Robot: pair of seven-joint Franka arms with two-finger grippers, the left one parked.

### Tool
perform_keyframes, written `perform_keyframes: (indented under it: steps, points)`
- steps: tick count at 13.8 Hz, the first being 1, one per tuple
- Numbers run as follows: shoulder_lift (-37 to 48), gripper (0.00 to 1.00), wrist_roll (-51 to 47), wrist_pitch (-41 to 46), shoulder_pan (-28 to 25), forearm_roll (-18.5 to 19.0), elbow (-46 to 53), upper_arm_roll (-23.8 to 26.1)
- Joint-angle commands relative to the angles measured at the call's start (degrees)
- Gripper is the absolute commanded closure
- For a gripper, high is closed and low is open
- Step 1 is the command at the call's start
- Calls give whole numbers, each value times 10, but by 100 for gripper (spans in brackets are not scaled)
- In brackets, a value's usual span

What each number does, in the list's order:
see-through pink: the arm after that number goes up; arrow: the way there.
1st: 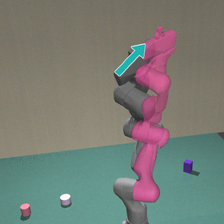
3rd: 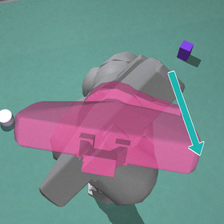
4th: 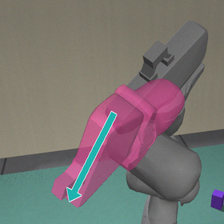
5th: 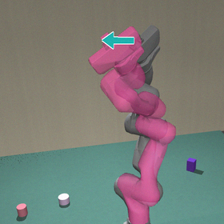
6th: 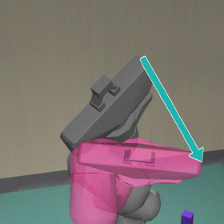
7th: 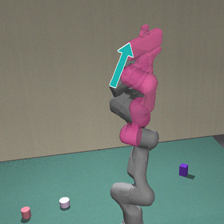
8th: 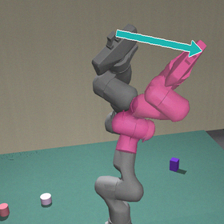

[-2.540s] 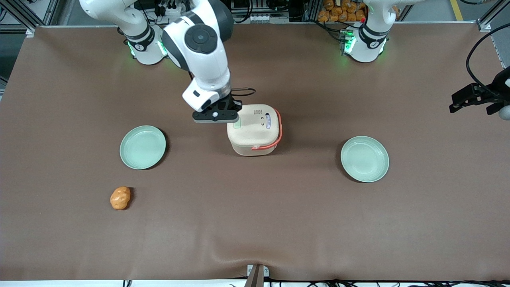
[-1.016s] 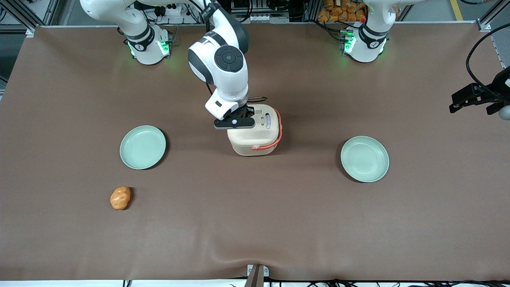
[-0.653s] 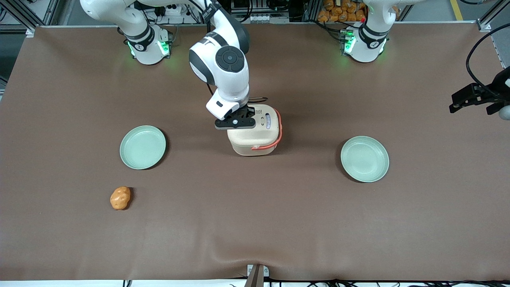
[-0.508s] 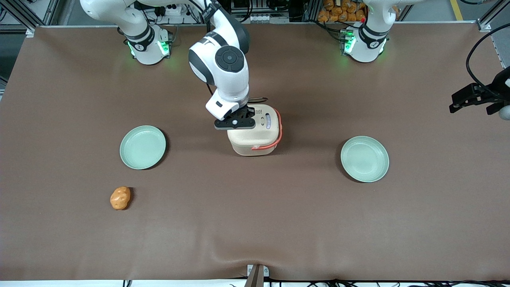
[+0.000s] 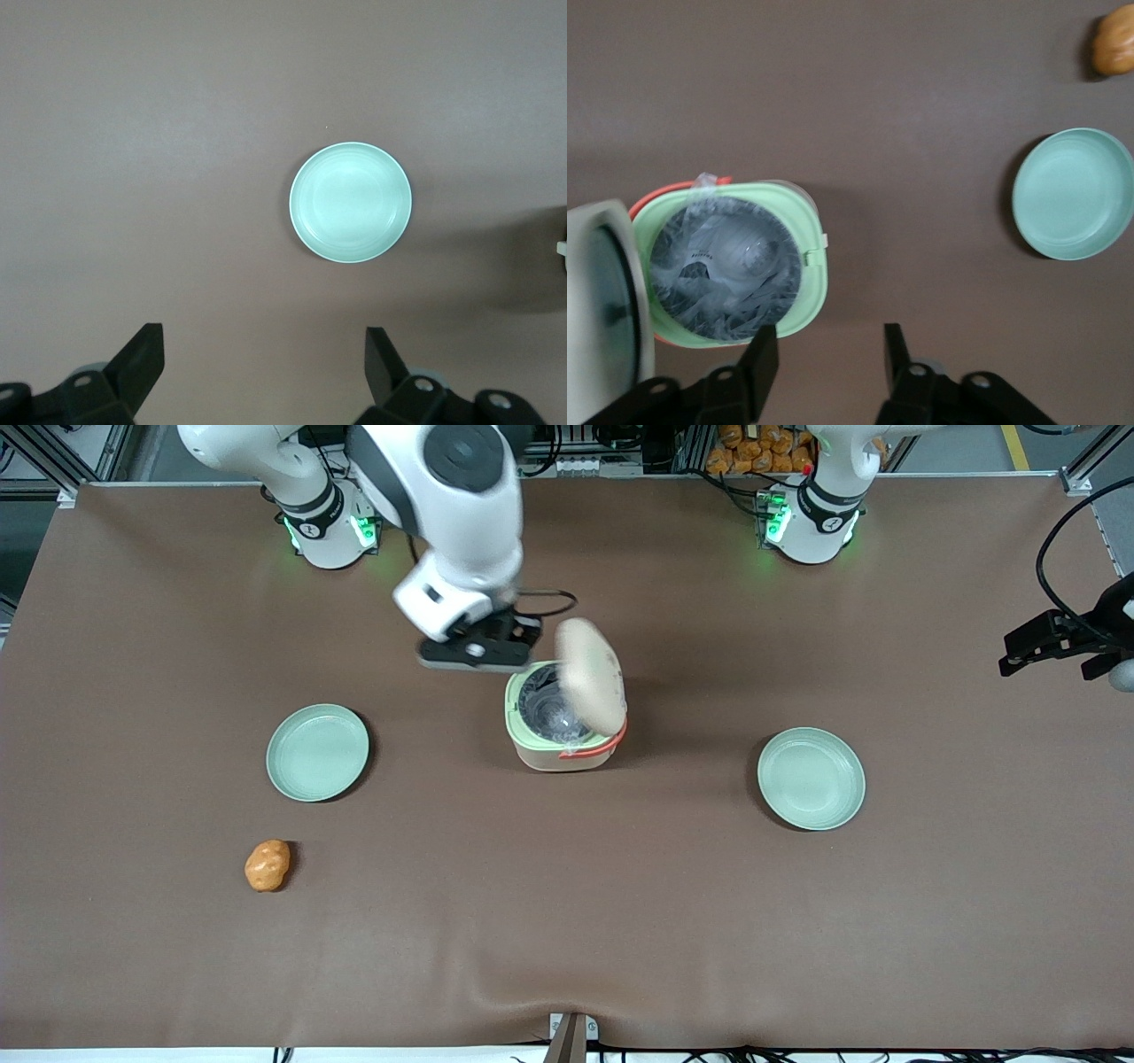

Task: Press rice cooker button with right arm
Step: 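Lift the right gripper away as the lid springs open, retreating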

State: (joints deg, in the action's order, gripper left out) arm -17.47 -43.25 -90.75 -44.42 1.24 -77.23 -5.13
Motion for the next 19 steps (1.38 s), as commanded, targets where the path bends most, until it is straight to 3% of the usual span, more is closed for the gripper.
perform_keyframes:
  steps: [1, 5, 19]
  points:
    - [47, 0, 1, 45, 56, 3, -5, 5]
    - [90, 0, 3, 80, 112, 10, -6, 6]
    - [132, 0, 250, 116, 260, 3, -9, 6]
